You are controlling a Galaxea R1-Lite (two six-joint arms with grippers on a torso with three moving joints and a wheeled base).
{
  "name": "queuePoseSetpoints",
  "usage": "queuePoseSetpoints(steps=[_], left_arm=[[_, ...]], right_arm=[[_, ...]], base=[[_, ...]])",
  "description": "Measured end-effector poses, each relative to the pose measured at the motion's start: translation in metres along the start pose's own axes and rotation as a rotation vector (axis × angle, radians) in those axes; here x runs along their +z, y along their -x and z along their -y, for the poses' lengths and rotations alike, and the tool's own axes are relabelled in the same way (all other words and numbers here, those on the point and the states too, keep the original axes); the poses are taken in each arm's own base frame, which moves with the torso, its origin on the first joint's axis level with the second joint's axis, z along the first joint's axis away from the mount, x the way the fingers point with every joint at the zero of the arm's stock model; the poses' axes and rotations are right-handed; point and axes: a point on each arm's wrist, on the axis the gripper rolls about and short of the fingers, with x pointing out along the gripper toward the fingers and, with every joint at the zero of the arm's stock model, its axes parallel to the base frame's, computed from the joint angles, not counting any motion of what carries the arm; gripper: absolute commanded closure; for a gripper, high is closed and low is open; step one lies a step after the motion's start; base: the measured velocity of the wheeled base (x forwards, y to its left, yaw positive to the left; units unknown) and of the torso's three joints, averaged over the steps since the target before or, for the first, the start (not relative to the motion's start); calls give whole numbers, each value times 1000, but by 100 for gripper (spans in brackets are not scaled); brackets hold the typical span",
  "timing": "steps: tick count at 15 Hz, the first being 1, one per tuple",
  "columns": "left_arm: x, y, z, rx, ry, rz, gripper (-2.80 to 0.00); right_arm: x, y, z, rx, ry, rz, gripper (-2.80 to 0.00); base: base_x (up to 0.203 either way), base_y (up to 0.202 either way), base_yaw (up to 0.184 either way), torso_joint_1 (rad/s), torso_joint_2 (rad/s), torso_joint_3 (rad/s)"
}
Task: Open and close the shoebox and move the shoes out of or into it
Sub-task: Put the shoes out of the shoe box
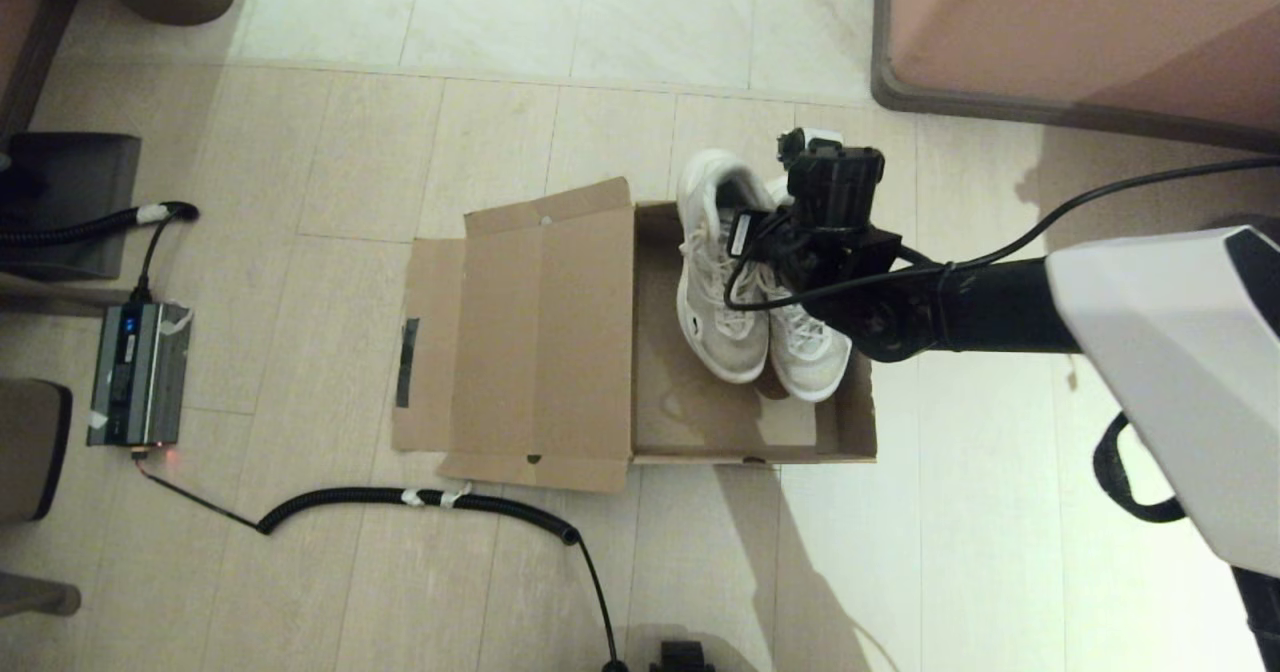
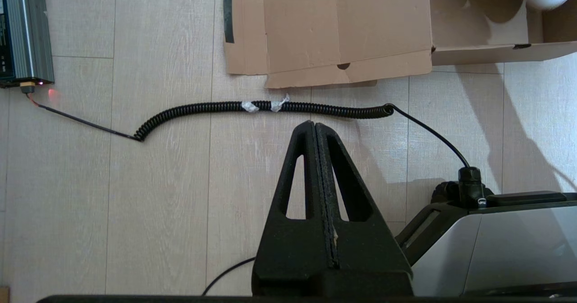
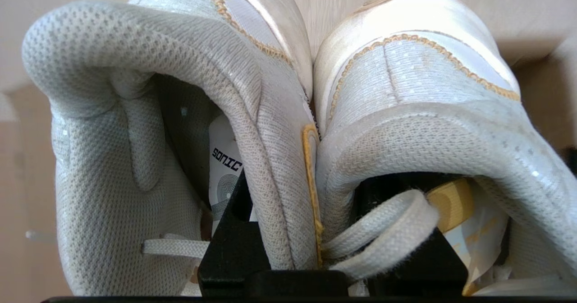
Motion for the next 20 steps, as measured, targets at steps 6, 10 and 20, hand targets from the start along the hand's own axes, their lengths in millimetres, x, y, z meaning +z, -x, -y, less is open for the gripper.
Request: queuePoseSetpoints(steps=[6, 10, 20], left_arm=[[0, 0, 0, 0, 0, 0, 0], [0, 0, 0, 0, 0, 0, 0], [0, 0, 0, 0, 0, 0, 0]], right_arm=[[84, 45, 29, -36, -26, 73, 0], [135, 61, 102, -152, -16, 125, 0], [73, 56, 265, -228, 6, 11, 0]], base=[[0, 0, 0, 0, 0, 0], [0, 0, 0, 0, 0, 0], [0, 0, 0, 0, 0, 0]])
